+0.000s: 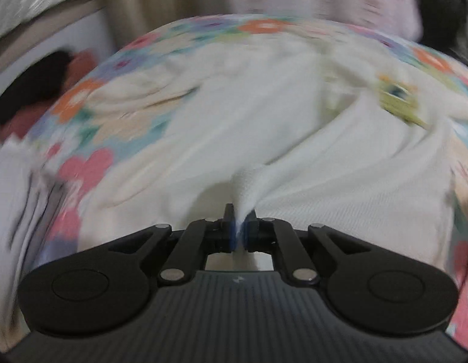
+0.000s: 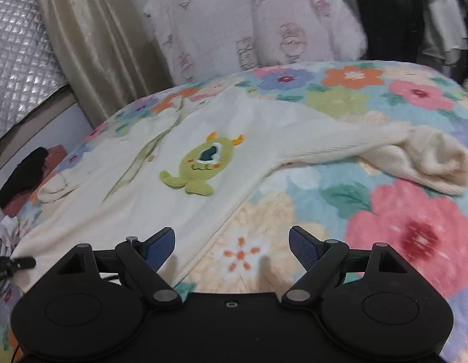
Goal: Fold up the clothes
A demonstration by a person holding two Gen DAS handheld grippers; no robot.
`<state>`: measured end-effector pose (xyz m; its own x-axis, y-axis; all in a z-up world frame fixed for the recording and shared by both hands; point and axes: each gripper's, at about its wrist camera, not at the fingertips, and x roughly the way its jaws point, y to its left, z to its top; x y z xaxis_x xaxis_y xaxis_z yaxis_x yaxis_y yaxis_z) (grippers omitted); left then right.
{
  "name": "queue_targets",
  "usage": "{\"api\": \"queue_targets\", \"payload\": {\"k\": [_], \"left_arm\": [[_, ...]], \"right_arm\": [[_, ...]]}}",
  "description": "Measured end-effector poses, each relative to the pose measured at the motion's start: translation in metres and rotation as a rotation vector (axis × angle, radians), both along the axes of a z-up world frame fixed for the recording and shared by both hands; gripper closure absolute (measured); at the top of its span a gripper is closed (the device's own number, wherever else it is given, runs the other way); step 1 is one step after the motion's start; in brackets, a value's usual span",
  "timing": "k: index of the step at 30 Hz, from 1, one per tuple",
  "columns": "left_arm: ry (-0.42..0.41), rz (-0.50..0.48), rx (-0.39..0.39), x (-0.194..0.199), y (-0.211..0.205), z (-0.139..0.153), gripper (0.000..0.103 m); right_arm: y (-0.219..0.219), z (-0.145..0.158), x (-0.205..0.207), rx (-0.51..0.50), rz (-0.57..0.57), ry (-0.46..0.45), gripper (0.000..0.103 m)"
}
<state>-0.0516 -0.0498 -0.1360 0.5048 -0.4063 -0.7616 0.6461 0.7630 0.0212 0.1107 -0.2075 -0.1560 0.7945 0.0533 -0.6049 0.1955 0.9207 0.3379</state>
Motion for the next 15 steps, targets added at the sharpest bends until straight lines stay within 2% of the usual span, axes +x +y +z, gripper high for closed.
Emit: {"api": "queue_targets", "payload": {"k": [1,2,4,5,8,11,13,15], "left_arm": [[0.008,0.039,-0.013,0.006,0.005,0.000,0.096],[0.038,0.026,-0.034,0.003,0.007,0.001,0.091],[0.097,-0.041,-0.081,-0.009,0.007,0.003,0.072],[0.113,-0.073,-0.088,-0.016,0.006,0.003,0.058],[0.157,-0.168,-0.105,-0.039,0.002,0.002,0.056],[0.166,-0.285,-0.102,-0.067,0.001,-0.004,0.054],[0.179,-0.364,-0.090,-0.083,-0.004,-0.011,0.053],[0.169,-0.427,-0.080,-0.097,-0.013,-0.015,0.049]], "right_arm": [[-0.003,-0.002,0.007,0.019,0.017,-0.006,0.017],[-0.008,-0.003,0.013,0.045,0.032,-0.015,0.017],[-0.017,-0.006,0.024,0.105,0.061,-0.032,0.017],[-0.022,-0.009,0.029,0.146,0.072,-0.036,0.017],[-0.034,-0.017,0.039,0.253,0.099,-0.040,0.017],[-0.050,-0.023,0.039,0.370,0.119,-0.042,0.017],[-0.057,-0.018,0.028,0.385,0.106,-0.061,0.017],[-0.059,-0.006,0.016,0.333,0.080,-0.082,0.017]]}}
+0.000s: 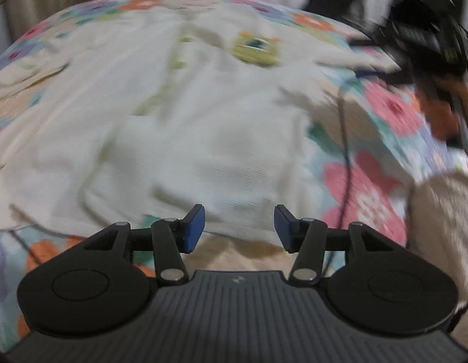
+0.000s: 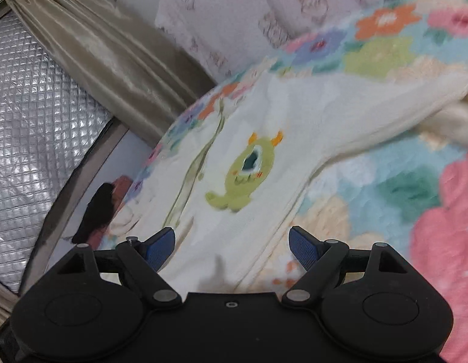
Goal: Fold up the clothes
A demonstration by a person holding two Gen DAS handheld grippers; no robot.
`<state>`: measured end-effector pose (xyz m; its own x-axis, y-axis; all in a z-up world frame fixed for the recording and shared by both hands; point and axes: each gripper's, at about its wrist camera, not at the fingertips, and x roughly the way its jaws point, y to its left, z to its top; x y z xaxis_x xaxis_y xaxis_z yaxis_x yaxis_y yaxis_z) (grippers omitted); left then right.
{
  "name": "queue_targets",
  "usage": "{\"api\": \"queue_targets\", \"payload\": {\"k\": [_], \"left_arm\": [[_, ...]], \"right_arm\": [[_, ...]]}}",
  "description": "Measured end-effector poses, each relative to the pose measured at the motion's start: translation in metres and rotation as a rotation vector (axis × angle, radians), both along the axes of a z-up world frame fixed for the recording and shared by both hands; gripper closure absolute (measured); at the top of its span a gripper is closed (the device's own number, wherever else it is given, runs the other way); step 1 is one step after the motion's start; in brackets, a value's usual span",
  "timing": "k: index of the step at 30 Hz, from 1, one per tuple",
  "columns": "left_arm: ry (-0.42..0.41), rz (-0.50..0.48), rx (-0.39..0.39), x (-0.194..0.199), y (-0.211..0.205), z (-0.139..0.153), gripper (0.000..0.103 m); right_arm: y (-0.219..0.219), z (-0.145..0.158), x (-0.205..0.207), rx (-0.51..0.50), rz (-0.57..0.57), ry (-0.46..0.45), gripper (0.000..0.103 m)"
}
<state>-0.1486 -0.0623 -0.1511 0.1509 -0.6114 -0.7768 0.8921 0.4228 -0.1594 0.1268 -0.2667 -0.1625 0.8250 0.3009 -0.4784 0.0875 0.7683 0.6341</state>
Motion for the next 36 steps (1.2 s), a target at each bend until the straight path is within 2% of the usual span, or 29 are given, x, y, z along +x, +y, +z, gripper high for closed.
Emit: {"api": "queue_targets", "payload": {"k": [1,3,5,7,8,10,11,12,13,14,18,20,24,27,30,33,36], "left_arm": [[-0.013,-0.024,-0.002,-0.006,-0.006,-0.001,0.047],[0.005,-0.033,-0.027,-0.009,-0.018,-0.002,0.034],[0.042,-0.012,-0.047,-0.006,-0.031,-0.007,0.033],[0.076,0.015,-0.015,0.004,-0.046,-0.016,0.031],[0.053,-0.012,0.027,0.002,-0.053,-0.024,0.028],[0.006,-0.064,0.105,-0.001,-0.065,-0.038,0.030],[-0.026,-0.070,0.118,-0.001,-0.063,-0.034,0.049],[-0.058,-0.075,0.130,0.000,-0.062,-0.030,0.089],[-0.090,-0.081,0.143,0.000,-0.061,-0.027,0.099],[-0.126,-0.086,0.143,0.000,-0.058,-0.019,0.100],[-0.324,-0.075,-0.102,-0.007,-0.014,0.074,0.100],[-0.207,-0.102,-0.121,-0.004,-0.005,0.082,0.100],[0.015,-0.133,-0.045,0.003,-0.008,0.032,0.100],[0.117,-0.091,-0.011,0.010,-0.010,-0.002,0.100],[0.163,-0.077,-0.038,0.015,-0.007,-0.008,0.100],[0.169,-0.056,-0.068,0.022,-0.004,0.001,0.100],[0.195,-0.027,-0.105,0.035,-0.004,0.015,0.100]], "right_arm": [[0.000,0.007,-0.005,-0.039,-0.016,-0.006,0.017],[0.001,0.017,-0.008,-0.108,-0.042,-0.001,0.017],[0.000,0.021,-0.008,-0.157,-0.071,0.016,0.017],[-0.006,0.017,-0.003,-0.160,-0.112,0.051,0.017],[-0.011,0.013,-0.001,-0.147,-0.126,0.060,0.017],[-0.022,0.003,0.000,-0.090,-0.139,0.064,0.017],[-0.027,-0.002,0.001,-0.070,-0.143,0.065,0.017],[-0.033,-0.006,0.001,-0.059,-0.142,0.064,0.017],[-0.037,-0.009,0.002,-0.053,-0.144,0.065,0.017],[-0.041,-0.012,0.003,-0.053,-0.148,0.068,0.017],[-0.050,-0.020,0.000,-0.024,-0.159,0.055,0.017],[-0.054,-0.023,-0.002,-0.008,-0.157,0.044,0.017],[-0.060,-0.027,0.001,-0.005,-0.154,0.043,0.017],[-0.068,-0.032,0.004,0.014,-0.144,0.055,0.017],[-0.082,-0.037,0.012,0.039,-0.154,0.069,0.017],[-0.100,-0.039,0.026,0.073,-0.171,0.073,0.016],[-0.117,-0.042,0.046,0.065,-0.212,0.103,0.014]]}}
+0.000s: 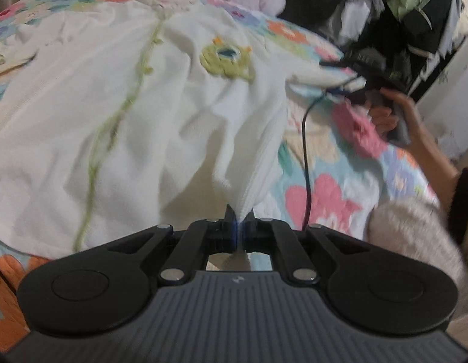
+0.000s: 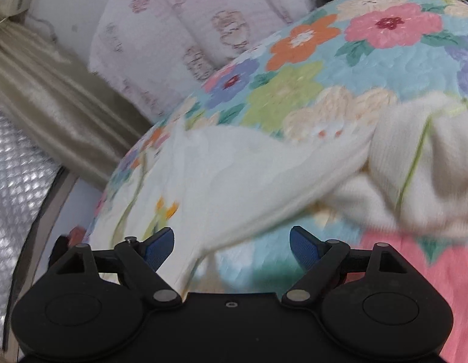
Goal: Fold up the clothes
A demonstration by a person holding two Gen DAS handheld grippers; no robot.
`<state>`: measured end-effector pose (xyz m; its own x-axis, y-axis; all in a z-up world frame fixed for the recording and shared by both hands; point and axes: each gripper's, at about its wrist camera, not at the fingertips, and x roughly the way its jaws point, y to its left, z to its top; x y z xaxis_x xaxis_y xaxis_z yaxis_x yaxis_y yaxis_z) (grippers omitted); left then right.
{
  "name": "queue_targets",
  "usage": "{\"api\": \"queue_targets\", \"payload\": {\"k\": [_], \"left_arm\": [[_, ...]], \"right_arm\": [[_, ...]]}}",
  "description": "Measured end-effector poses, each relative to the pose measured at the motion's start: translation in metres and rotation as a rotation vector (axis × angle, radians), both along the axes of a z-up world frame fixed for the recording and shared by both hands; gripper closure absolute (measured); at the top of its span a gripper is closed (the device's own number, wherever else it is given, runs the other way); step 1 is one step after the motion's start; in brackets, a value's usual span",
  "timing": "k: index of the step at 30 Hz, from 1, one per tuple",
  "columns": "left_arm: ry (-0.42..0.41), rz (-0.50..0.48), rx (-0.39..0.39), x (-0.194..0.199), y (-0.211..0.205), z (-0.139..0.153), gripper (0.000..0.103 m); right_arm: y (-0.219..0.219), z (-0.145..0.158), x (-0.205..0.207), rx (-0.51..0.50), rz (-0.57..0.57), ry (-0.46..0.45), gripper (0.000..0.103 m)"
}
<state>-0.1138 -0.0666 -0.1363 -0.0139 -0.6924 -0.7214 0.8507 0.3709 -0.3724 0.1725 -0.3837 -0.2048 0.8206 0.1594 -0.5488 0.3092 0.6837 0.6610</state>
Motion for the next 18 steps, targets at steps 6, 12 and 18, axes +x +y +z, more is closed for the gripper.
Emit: {"api": "queue_targets", "payload": {"k": [6,12,18], "left_arm": [[0.038,-0.024,-0.042,0.005,-0.001,0.036,0.100],[0.144,-0.133,-0.078,-0.011,-0.008,0.057,0.100],[0.339,-0.216,0.063,-0.043,-0.050,-0.015,0.100]], "right_arm": [[-0.021,0.009,0.035,-0.074,-0.117,0.042,0.061],[0.005,0.123,-0.006,-0.572,-0.055,-0.106,0.101],[-0.044,0.091,-0.018,-0.657,-0.039,0.067,0.101]]}}
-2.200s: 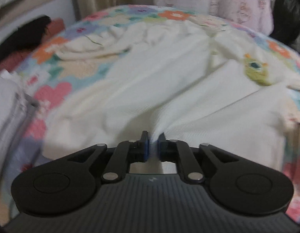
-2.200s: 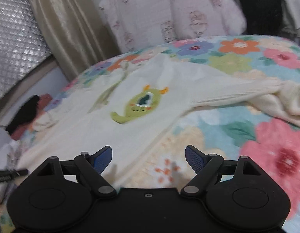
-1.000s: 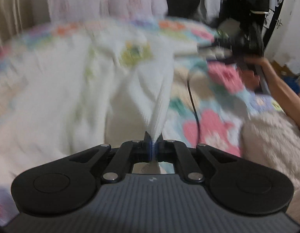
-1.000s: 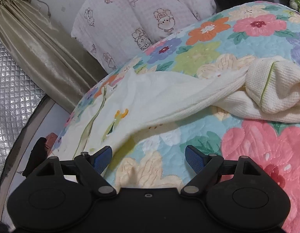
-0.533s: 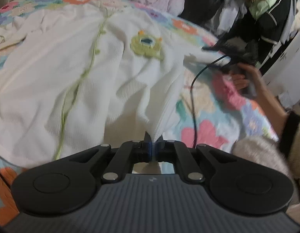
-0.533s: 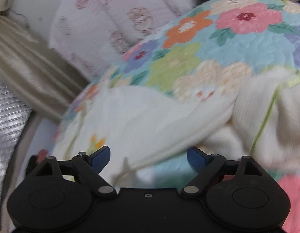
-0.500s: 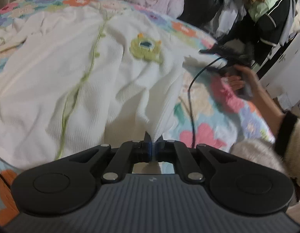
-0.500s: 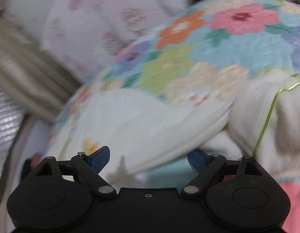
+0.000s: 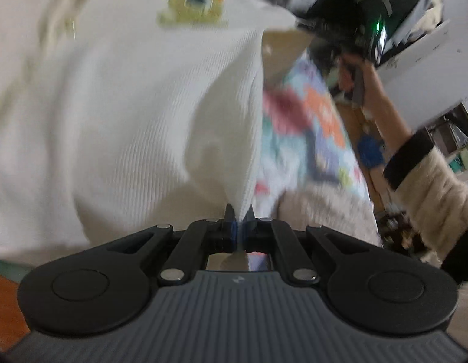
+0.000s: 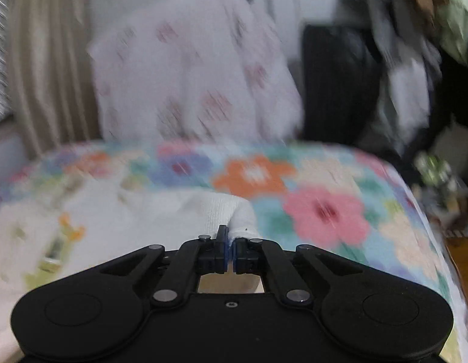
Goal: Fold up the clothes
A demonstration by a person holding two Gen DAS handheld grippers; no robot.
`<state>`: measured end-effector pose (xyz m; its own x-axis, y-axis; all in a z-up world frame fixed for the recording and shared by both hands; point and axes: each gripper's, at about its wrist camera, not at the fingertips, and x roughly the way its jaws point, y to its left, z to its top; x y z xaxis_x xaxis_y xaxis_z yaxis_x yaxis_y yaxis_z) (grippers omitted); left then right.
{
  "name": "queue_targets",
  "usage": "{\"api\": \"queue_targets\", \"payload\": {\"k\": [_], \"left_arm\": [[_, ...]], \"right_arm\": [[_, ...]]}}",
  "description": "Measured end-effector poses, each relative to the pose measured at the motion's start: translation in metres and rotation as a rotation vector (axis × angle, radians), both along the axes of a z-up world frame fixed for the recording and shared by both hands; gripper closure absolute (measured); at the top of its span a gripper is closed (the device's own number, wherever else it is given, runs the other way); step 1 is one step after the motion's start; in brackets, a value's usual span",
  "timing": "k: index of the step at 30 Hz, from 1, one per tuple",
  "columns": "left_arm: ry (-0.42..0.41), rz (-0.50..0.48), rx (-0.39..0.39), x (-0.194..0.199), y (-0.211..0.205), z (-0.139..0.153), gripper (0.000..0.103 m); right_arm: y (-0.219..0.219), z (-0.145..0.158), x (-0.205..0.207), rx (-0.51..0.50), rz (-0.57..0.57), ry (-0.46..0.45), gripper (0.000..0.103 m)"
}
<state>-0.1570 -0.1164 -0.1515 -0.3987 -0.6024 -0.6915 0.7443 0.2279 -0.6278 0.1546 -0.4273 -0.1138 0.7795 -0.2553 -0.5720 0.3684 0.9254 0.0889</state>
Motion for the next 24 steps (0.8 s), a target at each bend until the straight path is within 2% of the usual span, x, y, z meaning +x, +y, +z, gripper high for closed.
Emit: {"api": "queue_targets", "payload": {"k": [2,4,5,7,11,14,16,18,20,21,23,24], "left_arm": [[0.058,0.005,0.055,-0.005,-0.006,-0.024,0.100],[0.088,0.019,0.049,-0.002,-0.005,-0.029,0.100],[0.103,0.026,0.041,0.000,-0.004,-0.030,0.100],[0.138,0.046,-0.024,0.011,0.006,-0.021,0.100],[0.086,0.147,-0.006,0.034,0.035,-0.018,0.100],[0.048,0.217,-0.008,0.052,0.057,-0.015,0.100],[0.022,0.257,-0.026,0.058,0.068,-0.011,0.100],[-0.021,0.290,-0.022,0.063,0.079,-0.009,0.099],[-0.087,0.313,0.042,0.069,0.087,-0.016,0.099],[-0.115,0.321,0.085,0.071,0.091,-0.023,0.098],[-0.120,0.327,0.182,0.073,0.087,-0.038,0.097],[-0.108,0.332,0.209,0.074,0.089,-0.044,0.097]], "right_arm": [[-0.012,-0.023,0.002,0.051,-0.019,0.039,0.101],[-0.014,-0.034,0.004,0.078,-0.029,0.046,0.101],[-0.012,-0.035,0.006,0.077,-0.034,0.044,0.101],[-0.006,-0.031,0.015,0.058,-0.042,0.039,0.101],[0.012,-0.012,0.035,0.024,-0.004,0.002,0.101],[0.039,0.007,0.058,0.001,0.051,-0.037,0.101],[0.068,0.020,0.086,-0.048,0.090,-0.045,0.101],[0.114,0.030,0.120,-0.139,0.173,-0.033,0.100],[0.172,0.030,0.156,-0.233,0.333,0.027,0.095],[0.199,0.023,0.171,-0.263,0.434,0.086,0.094],[0.238,0.003,0.188,-0.275,0.569,0.193,0.088],[0.250,-0.007,0.190,-0.262,0.608,0.235,0.081]]}}
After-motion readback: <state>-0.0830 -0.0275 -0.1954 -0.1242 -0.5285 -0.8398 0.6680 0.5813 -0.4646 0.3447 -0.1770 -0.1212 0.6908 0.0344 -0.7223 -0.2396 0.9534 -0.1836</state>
